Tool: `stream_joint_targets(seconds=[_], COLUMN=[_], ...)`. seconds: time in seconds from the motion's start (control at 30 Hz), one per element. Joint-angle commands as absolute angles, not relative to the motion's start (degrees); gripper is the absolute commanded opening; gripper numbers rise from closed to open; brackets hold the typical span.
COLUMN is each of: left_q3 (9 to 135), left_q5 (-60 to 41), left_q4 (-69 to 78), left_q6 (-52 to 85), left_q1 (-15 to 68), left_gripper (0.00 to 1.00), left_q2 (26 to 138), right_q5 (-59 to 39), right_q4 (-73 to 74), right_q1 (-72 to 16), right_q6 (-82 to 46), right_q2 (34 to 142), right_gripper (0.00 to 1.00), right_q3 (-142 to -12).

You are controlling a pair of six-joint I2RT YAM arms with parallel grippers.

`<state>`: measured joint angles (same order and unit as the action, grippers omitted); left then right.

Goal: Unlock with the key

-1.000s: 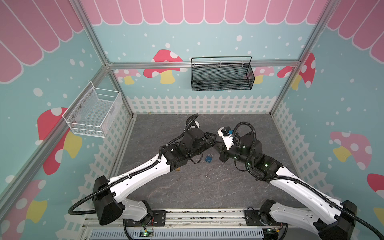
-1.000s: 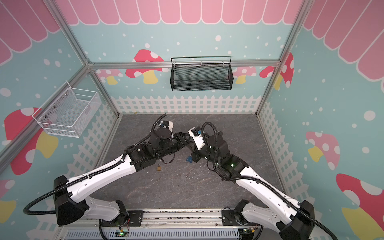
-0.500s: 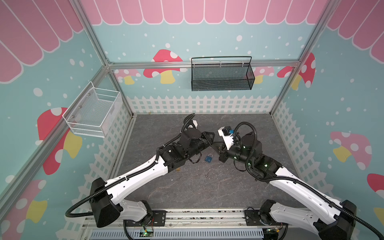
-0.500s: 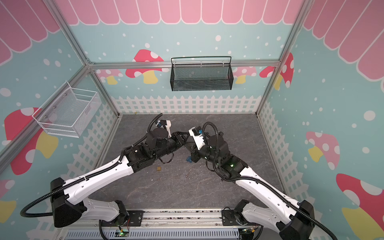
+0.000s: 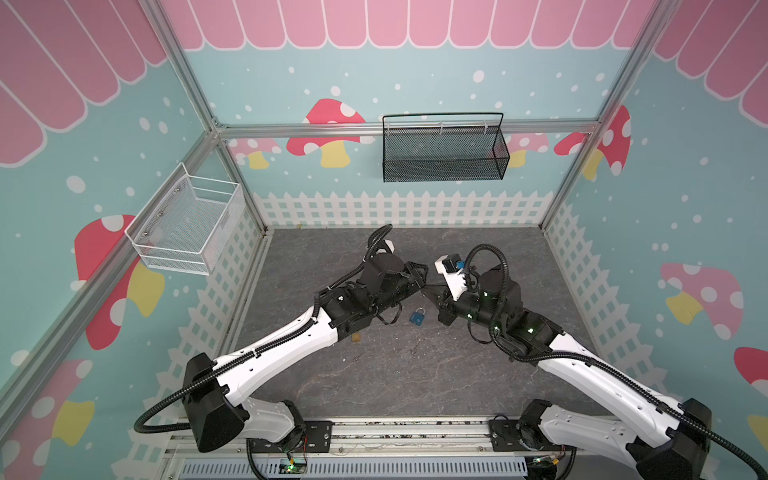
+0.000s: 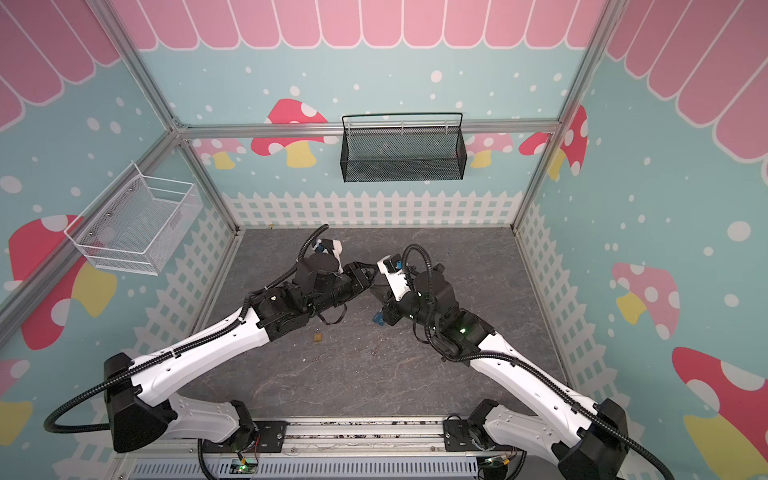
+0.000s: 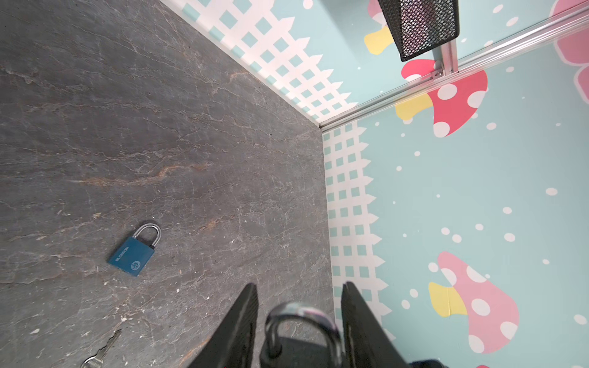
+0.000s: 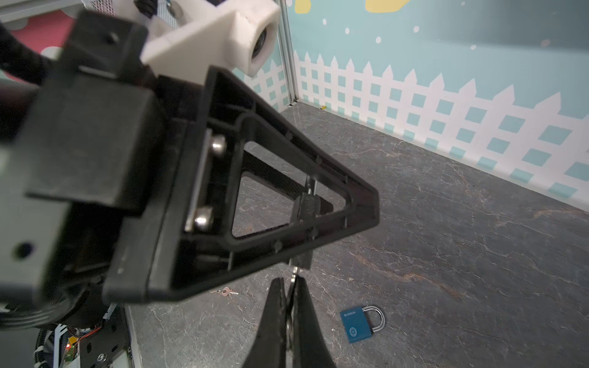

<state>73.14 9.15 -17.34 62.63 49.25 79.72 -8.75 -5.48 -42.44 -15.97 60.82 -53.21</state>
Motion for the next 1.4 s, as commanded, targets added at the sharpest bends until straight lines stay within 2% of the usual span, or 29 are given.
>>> stream_joint_targets(seconds=[0.0,0.3,0.63,0.77,1.07,1.3,1.37], left_q3=[75.47,75.24,74.14,73.75,72.09,70.85,70.63], left_q5=[8.41,7.25,5.67,5.32,4.68,5.29,5.69], left_q4=[-18.83,-19.0,-16.99,-16.96,-15.34,-14.02,-14.04], left_q6=[62.73,63.72,65.13,65.13,64.44,63.54,63.22], left_q1=[49.0,49.04,49.04,49.04,49.13,49.13,49.13], left_gripper=[0.4,0.4,0.33,0.36,0.36,0.29,0.22], left_q2=[81.1,81.57,81.27,81.05,79.9,79.14,78.88], right_q5=[-7.2,-5.34,-6.52,-6.52,-6.35,-7.07,-7.77], right_q4=[-5.53,-4.63,-3.78,-3.72,-3.68,-3.6,-3.56], right_q1=[-42.24,-42.28,-42.27,-42.17,-42.15,-41.74,-41.51], right_q6=[-13.72,-14.51,-15.64,-15.9,-16.35,-16.96,-17.27], right_q2=[60.99,61.08,61.57,61.7,61.79,61.79,61.68], right_gripper=[0.0,0.0,0.0,0.0,0.0,0.0,0.0], right_q3=[-54.93,-55.11,-55.28,-55.54,-55.63,-55.2,-55.2])
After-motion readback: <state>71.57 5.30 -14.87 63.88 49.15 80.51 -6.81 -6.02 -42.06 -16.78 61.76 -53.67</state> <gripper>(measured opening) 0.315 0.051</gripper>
